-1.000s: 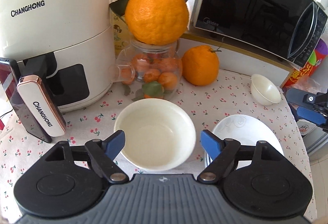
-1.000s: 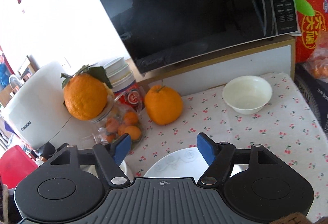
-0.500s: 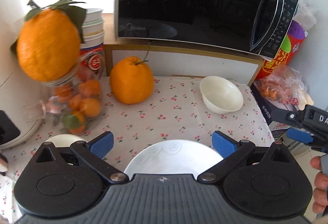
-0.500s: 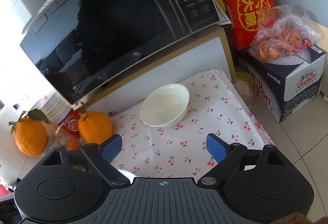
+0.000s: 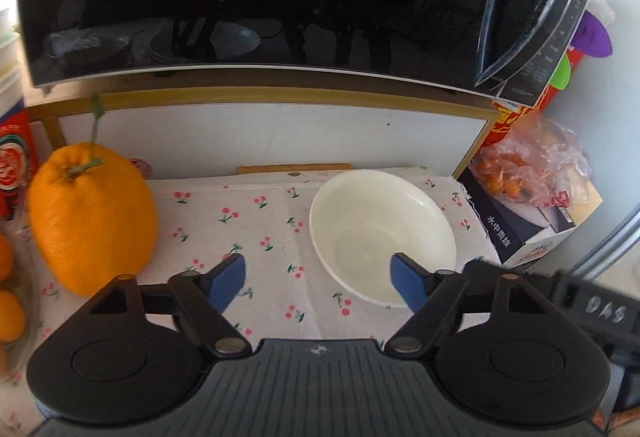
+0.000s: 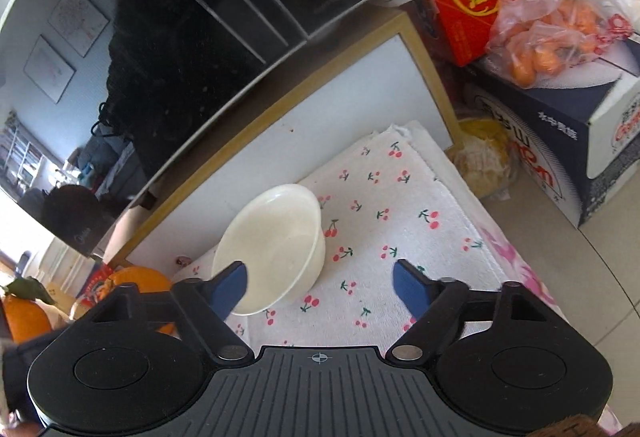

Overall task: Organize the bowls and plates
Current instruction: 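Reach both tools toward the last white bowl under the microwave, then close both grippers on the rim of the last white bowl, then carry the last bowl onto the bowl stack and open both grippers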

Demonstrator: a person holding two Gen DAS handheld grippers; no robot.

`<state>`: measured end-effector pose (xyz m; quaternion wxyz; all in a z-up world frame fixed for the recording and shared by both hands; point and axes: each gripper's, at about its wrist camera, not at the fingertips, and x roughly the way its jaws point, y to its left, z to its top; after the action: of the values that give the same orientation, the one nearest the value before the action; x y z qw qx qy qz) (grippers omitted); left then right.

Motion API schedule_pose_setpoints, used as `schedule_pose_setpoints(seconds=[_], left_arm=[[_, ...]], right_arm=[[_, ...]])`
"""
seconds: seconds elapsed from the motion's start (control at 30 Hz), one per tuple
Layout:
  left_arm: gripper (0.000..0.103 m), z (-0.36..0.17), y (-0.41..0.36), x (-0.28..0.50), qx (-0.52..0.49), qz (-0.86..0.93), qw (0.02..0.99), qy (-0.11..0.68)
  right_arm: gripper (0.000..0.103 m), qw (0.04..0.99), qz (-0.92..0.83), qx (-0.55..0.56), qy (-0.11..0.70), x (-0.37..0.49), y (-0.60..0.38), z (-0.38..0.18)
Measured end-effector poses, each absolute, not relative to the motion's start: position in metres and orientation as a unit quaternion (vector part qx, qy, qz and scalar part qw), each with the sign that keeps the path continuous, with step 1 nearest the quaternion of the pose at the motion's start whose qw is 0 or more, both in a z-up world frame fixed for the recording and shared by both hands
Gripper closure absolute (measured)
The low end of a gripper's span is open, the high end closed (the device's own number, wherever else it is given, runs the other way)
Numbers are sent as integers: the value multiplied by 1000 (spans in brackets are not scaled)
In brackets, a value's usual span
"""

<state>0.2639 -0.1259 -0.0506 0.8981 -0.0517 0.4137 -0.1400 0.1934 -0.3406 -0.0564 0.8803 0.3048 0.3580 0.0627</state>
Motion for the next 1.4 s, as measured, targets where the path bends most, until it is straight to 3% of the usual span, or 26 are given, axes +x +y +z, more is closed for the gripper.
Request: schedule_pose_setpoints(seconds=[0.13, 0.4, 0.5, 1.4], left_arm=[[55, -59, -128, 278, -64, -151, 895, 415], [87, -72, -125, 286, -90, -152, 886, 428], [94, -73, -123, 283, -95, -158, 885, 427], [95, 6, -60, 199, -129, -140, 903, 385]], right_arm=[[65, 876, 69, 306, 368, 206, -336, -68], [91, 875, 79, 319, 355, 216, -327, -77], [93, 880, 78, 310, 350, 217, -321, -77], [93, 899, 110, 242, 348, 143, -264, 28]])
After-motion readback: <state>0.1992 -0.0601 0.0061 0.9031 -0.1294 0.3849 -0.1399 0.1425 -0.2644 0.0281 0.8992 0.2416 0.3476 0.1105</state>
